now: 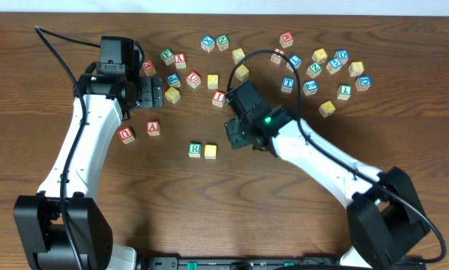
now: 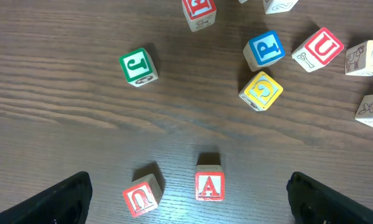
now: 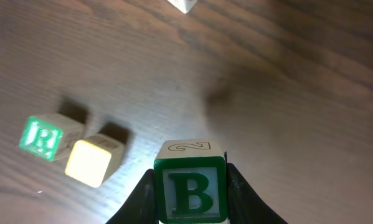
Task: Spell out ROBOT
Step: 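Carry the B block toward the right of the yellow O block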
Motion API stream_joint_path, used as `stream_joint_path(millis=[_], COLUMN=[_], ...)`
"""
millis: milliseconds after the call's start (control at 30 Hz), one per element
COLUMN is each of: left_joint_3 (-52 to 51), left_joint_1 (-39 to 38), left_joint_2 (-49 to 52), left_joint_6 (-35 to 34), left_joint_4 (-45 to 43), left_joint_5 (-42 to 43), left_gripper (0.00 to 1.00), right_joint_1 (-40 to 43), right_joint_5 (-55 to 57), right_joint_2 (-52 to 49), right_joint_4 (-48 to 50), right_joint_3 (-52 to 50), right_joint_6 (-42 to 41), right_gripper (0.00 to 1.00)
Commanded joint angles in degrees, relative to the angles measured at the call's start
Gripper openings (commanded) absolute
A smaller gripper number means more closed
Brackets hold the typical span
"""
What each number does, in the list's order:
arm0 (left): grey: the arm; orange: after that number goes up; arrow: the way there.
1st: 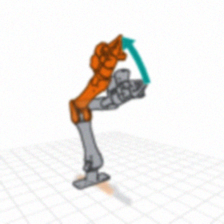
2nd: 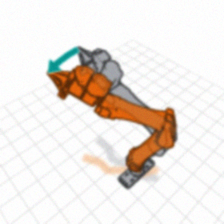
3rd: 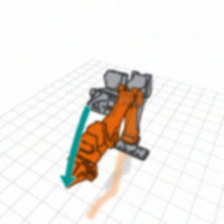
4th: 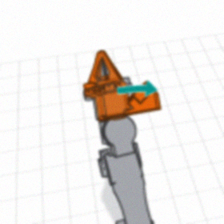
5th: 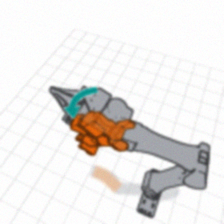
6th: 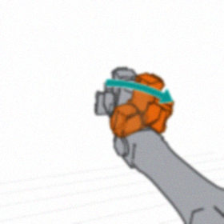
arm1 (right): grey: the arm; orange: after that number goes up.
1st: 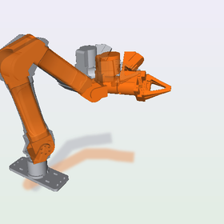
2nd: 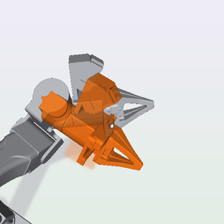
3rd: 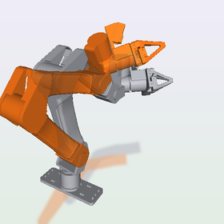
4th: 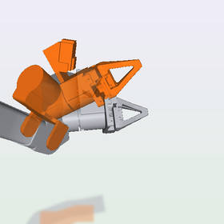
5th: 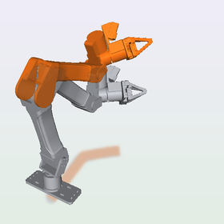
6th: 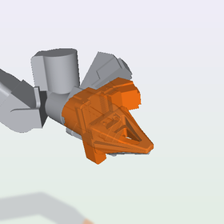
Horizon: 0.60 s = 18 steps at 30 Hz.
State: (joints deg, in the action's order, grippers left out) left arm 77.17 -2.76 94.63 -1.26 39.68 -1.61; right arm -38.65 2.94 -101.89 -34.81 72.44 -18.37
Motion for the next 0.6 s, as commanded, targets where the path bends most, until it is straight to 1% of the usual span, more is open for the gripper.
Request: stream_joint_path(millis=[0, 267, 567], left_joint_3=[0.1, 0.1, 0.1], left_joint_1=[0.2, 0.2, 0.2], left_joint_2=[0.2, 0.2, 0.2], left_joint_6=[0.4, 0.4, 0.4], left_joint_4=[0.2, 0.2, 0.2], left_joint_5=[0.1, 0.1, 0.1], left_gripper=[0.98, 0.98, 0.98], right_joint_1=[-2.6, -7.6, -7.3], right_joint_5=[5.2, 12.2, 14.5], right_joint_2=[1.3, 1.3, 1.3], right_joint_4=[0.0, -0.6, -1.5], right_joint_3=[-1.0, -1.0, -1.0], right_joint_6=[-7.0, -17.7, -19.8], right_gripper=[0.14, 0.15, 0.15])
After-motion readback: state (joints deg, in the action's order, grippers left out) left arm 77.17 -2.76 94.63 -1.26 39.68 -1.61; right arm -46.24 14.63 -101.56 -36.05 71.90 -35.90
